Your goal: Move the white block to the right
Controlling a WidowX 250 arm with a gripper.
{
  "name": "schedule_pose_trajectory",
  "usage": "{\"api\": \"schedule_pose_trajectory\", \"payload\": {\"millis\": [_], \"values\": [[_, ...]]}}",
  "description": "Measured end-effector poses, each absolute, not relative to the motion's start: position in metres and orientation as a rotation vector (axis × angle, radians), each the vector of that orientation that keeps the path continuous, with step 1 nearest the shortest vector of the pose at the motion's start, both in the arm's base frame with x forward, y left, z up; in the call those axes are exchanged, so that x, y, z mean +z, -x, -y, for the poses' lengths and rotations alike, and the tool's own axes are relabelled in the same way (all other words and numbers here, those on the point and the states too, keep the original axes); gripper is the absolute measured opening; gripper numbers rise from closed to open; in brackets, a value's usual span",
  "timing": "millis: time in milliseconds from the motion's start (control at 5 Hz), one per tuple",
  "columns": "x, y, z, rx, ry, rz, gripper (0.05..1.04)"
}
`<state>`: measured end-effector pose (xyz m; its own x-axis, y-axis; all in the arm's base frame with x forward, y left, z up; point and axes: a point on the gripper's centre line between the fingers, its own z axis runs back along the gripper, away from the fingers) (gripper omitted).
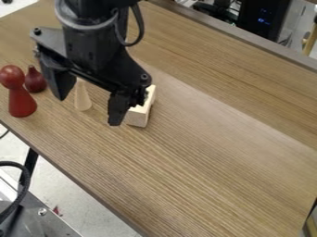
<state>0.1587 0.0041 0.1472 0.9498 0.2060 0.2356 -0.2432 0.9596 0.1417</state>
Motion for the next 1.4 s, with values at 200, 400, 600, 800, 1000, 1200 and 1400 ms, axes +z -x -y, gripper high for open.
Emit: {"api": "schedule_pose_trajectory", "payload": {"millis": [200,400,600,800,1000,1200,1400], "values": [[0.143,-0.158,-0.004,0.233,-0.172,0.210,0.998],[0.112,-0.188,-0.006,0.238,-0.208,0.169,0.998],[0.100,-0.220,-0.018,0.304,-0.229,0.188,0.998],[0.086,-0.234,-0.022,0.376,-0.244,0.188,0.998],[0.083,-0.235,-0.023,0.419,-0.221,0.187,0.998],[0.082,-0.236,-0.021,0.410,-0.164,0.208,0.998],[0.076,-0.237,-0.027,0.356,-0.148,0.244,0.998]]}}
